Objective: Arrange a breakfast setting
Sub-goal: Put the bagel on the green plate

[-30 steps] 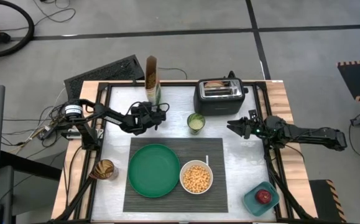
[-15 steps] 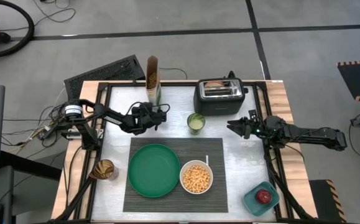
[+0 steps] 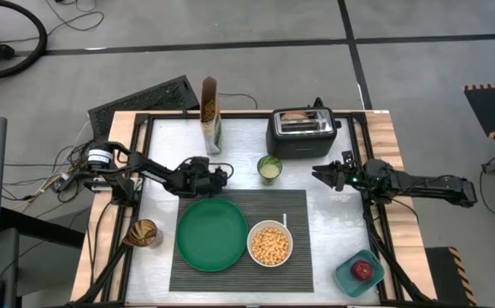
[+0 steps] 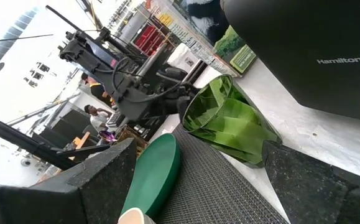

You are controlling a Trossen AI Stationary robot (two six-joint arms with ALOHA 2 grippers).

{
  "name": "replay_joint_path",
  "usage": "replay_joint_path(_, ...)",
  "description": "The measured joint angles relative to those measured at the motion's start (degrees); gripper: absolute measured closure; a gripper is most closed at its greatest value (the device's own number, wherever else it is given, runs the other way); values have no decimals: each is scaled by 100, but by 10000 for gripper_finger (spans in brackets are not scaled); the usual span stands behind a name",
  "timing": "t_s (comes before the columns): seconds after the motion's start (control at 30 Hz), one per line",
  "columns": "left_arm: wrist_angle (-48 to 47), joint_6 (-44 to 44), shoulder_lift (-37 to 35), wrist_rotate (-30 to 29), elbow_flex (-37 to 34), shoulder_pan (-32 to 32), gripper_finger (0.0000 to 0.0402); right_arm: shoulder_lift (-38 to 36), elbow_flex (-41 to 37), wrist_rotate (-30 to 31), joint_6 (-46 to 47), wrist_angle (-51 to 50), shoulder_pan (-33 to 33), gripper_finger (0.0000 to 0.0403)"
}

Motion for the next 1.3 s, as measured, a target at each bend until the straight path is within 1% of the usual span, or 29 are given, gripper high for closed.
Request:
replay_joint_path(0.1,-23,-184,-173,463,12,-224,90,0,0,0,0,27,0,29)
replay_joint_path(0.23,-16,157,-724,1301,83,-457,90,0,0,0,1,46,0,29)
replay_joint_path(0.33,38,664,-1330,1385,179,-513,90,0,0,1,2,101,0,29)
replay_joint_path(0.5,50,1328,-2283,1323,366,-521,90,4,134,27,16,285,-12,29)
replay_joint_path(0.67,82,2033,-2973,1213,572,-521,90,9,571,233,-32,424,-75,29)
replay_joint_path(0.77,100,2322,-3262,1209,650,-519,90,191,1031,340,-491,437,-210,29)
replay_joint_path(0.87,112,2461,-3448,1210,697,-517,90,621,1619,382,-1046,399,-430,30)
replay_joint_path(1.0,64,2415,-3608,1155,697,-515,90,1511,2621,301,-1718,321,-759,37)
replay_joint_path(1.1,38,2375,-3668,1152,697,-513,90,2325,3453,10,-2430,77,-931,46)
replay_joint_path(1.3,-30,2459,-3684,1157,695,-513,90,3876,5002,-37,-4196,-1739,-1373,53)
